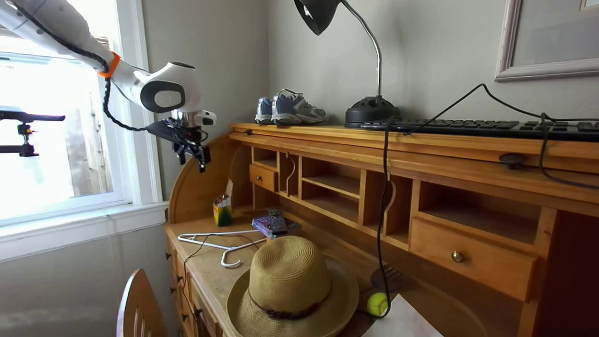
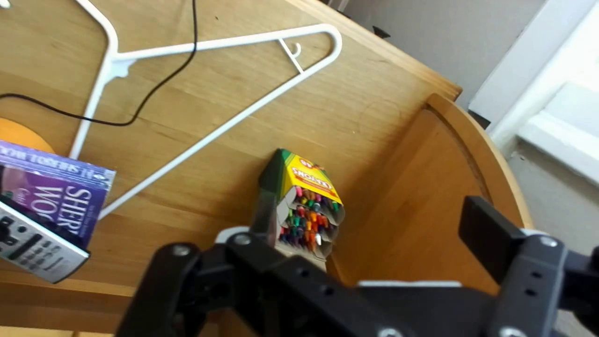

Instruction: Move the white crayon from the box to the desk

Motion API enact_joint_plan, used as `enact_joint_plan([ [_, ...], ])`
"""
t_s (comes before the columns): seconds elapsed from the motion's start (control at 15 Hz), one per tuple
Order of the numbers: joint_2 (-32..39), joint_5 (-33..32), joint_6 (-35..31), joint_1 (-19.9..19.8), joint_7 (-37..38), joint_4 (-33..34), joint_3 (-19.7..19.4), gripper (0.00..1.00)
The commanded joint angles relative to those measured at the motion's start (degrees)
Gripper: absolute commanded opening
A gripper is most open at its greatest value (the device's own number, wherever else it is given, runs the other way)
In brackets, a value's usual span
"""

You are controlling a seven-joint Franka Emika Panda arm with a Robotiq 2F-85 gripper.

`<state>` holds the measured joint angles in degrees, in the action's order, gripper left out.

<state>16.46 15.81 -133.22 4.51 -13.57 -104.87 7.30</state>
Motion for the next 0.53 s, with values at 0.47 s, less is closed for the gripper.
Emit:
enact_joint_plan([
  [0.47, 17.7, 0.7, -0.7, 0.0, 3.2, 17.2, 2.7, 1.0],
])
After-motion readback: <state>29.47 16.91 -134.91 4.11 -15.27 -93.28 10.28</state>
